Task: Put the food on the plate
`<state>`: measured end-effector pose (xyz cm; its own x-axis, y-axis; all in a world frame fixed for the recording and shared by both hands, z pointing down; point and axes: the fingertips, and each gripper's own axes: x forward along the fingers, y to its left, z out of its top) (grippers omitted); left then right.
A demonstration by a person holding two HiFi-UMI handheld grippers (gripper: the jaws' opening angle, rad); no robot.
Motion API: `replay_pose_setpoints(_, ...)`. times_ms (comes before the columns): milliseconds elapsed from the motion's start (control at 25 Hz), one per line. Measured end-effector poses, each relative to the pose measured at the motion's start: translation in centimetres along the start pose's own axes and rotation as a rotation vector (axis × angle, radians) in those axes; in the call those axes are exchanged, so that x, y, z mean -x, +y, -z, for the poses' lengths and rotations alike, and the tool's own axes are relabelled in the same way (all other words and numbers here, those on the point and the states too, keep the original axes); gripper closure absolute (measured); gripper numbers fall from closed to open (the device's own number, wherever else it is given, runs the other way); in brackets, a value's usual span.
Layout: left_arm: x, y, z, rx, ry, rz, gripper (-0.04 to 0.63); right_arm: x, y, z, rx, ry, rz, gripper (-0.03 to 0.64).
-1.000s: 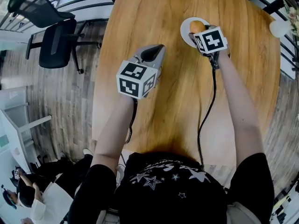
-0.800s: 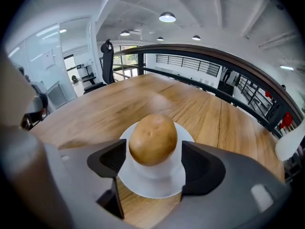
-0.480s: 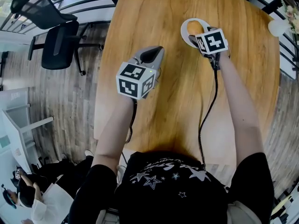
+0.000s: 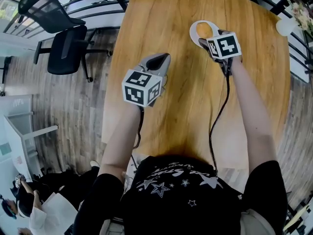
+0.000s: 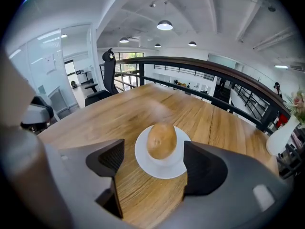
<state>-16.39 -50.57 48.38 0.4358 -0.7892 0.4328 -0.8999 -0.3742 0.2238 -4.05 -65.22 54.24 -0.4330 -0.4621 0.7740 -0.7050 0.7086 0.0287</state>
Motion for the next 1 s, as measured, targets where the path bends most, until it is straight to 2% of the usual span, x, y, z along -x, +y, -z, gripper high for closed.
replay_pose_setpoints(680,8.5,-4.1,1.4,-0.005,-0.063,0.001,0.594,8.6,5.5,3.0,-0.054,-0.068,-0.014,0.258)
replay_pose_setpoints(1000,14.0,-5.8,3.9,0.016,-0.072,0.014,0.594,12.7,10.4,4.5,-0.072,-0.089,-0.024,0.295)
